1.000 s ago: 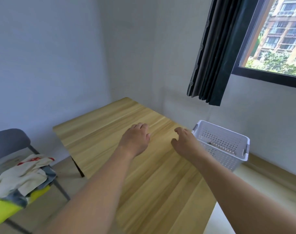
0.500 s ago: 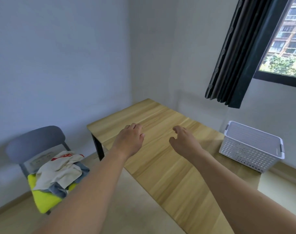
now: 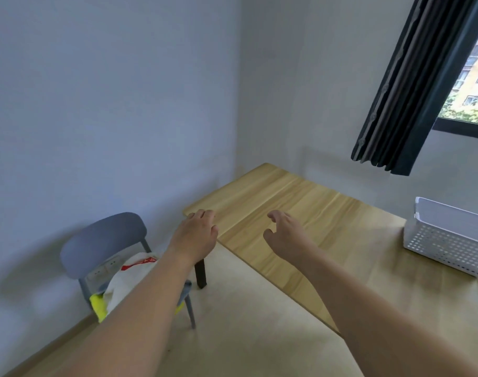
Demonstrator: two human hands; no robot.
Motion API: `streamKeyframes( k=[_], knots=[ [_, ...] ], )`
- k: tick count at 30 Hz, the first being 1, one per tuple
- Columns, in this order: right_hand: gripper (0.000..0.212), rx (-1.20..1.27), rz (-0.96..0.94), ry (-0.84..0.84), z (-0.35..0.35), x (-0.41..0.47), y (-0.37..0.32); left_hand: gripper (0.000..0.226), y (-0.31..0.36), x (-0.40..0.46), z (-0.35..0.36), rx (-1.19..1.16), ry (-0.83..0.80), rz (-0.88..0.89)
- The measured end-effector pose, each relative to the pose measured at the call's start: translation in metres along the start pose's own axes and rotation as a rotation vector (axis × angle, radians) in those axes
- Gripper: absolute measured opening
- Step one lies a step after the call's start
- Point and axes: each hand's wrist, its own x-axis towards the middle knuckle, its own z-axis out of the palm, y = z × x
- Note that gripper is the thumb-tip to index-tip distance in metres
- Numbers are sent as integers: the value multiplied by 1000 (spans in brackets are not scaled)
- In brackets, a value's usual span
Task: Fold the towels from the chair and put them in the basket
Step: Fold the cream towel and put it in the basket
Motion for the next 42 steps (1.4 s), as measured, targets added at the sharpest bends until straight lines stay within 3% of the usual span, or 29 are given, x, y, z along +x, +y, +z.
streamKeyframes(
  k=[10,17,27,34,38,42],
  knots=[
    [50,4,-58,-103,107,41,-114,36,-165,-8,-25,13,-16,-80],
    [47,-3,18,-137,181,69,-205,33,-306,9,-34,-88,-92,-139],
    [47,8,54,-192,276,144,-245,24,-416,38,-12,-131,-197,-108],
    [47,-2,204,-335,438,217,-233,24,-538,73,109,-183,-411,-128],
    [49,-68,255,-417,550,244,-176,34,-594,70,230,-214,-598,-108],
    [48,-164,221,-439,656,249,-107,30,-624,52,340,-230,-652,-22]
  ],
)
